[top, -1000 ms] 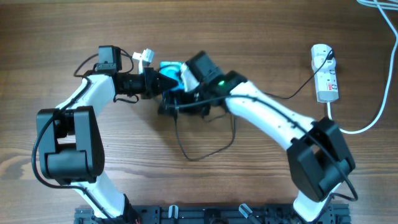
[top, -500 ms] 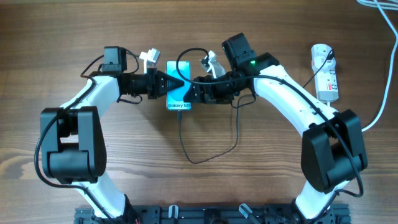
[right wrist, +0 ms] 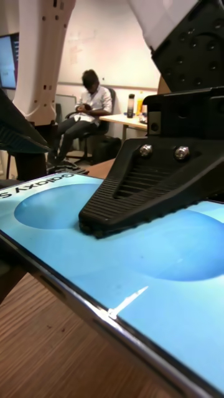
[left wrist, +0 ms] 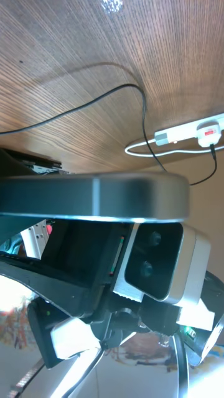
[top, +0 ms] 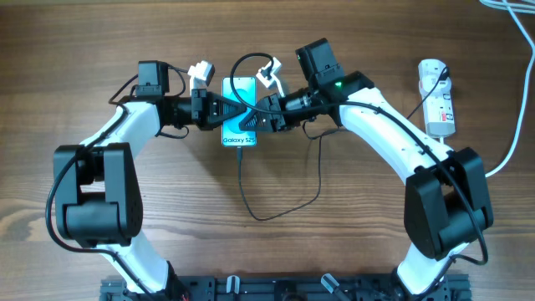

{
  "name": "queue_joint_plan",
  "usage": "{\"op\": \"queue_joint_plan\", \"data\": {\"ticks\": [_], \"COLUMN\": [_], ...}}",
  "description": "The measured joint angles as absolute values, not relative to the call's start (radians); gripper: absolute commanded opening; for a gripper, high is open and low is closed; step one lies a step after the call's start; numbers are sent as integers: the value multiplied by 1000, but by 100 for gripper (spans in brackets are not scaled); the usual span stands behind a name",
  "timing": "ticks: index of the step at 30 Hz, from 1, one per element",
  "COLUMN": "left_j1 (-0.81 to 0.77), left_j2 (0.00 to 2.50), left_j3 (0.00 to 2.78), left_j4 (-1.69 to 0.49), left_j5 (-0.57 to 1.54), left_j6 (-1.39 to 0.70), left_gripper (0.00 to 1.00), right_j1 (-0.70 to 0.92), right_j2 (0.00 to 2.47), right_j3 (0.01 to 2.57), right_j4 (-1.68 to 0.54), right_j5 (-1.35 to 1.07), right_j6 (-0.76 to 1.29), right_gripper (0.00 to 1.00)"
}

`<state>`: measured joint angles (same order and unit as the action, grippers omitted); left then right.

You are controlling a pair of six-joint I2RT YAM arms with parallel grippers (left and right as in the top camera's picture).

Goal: Plug charger to phone and switch on socket
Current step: 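Release the plug and grasp the phone's right side with the right gripper, then hold the phone with both grippers and raise it upright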

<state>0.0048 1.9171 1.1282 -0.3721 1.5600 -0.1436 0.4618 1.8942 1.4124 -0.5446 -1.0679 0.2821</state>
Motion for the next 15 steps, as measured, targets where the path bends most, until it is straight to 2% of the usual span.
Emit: {"op": "queue_joint_plan", "data": {"ticks": [5,12,15], "left_j1": [7,6,6], "left_j2": [1917,1917,1909], "left_j3": [1129,1152,1159], "left_j4": [-323,-116,-35], "left_j5": [1560,1559,1557], "left_j6": [-183,-364,-460], "left_gripper": [4,4,4], "right_j1": [461,460,464], "right_j2": [1894,1894,1894], "right_j3": [1412,1413,1413], "right_j4": [-530,-515,-498], "right_j5": [-1068,-1104,-1126], "right_j6": [303,337,352], "right_gripper": [45,44,39]}}
